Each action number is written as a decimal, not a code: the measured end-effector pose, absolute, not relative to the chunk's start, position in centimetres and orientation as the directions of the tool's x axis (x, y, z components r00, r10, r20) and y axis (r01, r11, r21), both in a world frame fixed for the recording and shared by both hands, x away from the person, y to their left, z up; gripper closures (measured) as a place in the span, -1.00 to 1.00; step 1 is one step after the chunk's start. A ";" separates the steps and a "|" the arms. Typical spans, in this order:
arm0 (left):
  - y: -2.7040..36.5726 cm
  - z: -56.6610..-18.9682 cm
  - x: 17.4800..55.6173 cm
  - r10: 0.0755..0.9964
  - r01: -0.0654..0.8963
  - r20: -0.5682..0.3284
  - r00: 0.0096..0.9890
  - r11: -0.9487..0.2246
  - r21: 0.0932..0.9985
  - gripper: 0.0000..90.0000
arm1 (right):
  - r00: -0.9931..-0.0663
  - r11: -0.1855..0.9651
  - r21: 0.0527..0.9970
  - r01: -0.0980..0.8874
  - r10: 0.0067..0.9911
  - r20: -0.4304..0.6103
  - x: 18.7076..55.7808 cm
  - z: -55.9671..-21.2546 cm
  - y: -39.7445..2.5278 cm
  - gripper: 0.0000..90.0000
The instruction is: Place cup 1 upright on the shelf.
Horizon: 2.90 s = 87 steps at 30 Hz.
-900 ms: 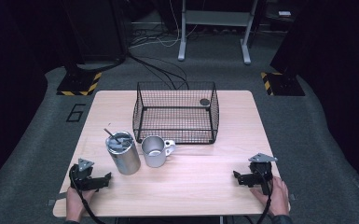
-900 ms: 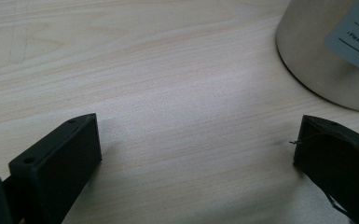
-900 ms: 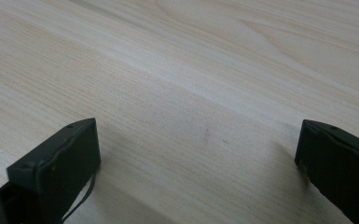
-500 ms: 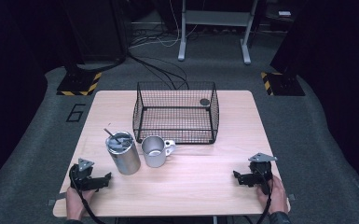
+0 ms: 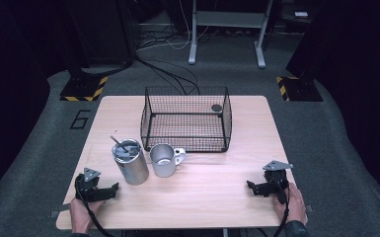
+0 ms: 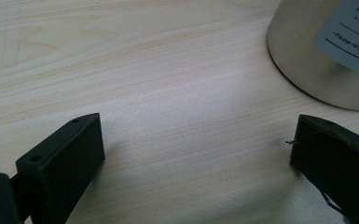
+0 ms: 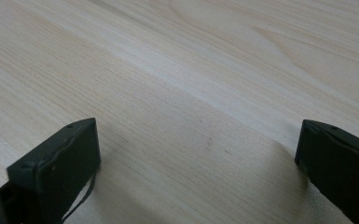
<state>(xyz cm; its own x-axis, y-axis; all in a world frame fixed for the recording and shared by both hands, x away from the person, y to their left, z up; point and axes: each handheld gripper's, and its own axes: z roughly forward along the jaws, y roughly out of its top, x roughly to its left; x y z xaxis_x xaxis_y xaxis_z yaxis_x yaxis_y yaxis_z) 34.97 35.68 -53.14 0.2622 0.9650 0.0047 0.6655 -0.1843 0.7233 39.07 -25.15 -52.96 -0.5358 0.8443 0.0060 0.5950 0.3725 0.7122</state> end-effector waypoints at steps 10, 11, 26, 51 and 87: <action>36.1 -51.8 34.5 0.958 0.679 -0.057 0.282 -0.157 0.717 -0.97 | -0.540 0.374 0.717 0.588 0.842 0.004 39.1 -53.0 -25.2 -1.00; 36.1 -51.7 34.4 0.958 0.674 -0.059 0.282 -0.154 0.722 -0.97 | -0.540 0.374 0.717 0.588 0.841 0.004 39.1 -53.0 -25.2 -1.00; 34.5 -48.1 33.8 0.936 0.629 -0.091 0.340 -0.154 0.762 -0.99 | -0.557 0.386 0.717 0.580 0.831 0.003 39.2 -53.0 -25.4 -1.00; 31.6 -43.1 34.3 0.888 0.520 -0.105 0.447 -0.163 0.838 -1.00 | -0.562 0.395 0.714 0.578 0.827 -0.002 39.3 -53.0 -25.5 -1.00; 28.4 -43.0 37.6 0.889 0.453 -0.071 0.453 -0.161 0.877 -1.00 | -0.562 0.394 0.714 0.579 0.827 -0.001 39.3 -53.0 -25.6 -1.00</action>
<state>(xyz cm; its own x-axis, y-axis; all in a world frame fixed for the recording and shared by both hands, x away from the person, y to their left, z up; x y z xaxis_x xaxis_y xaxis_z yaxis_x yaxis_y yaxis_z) 37.60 28.43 -42.98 0.4527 0.8889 -0.0708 0.4526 -0.1607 0.8771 39.28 -25.58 -52.98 -0.5617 0.8274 -0.0010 0.5787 0.3937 0.7142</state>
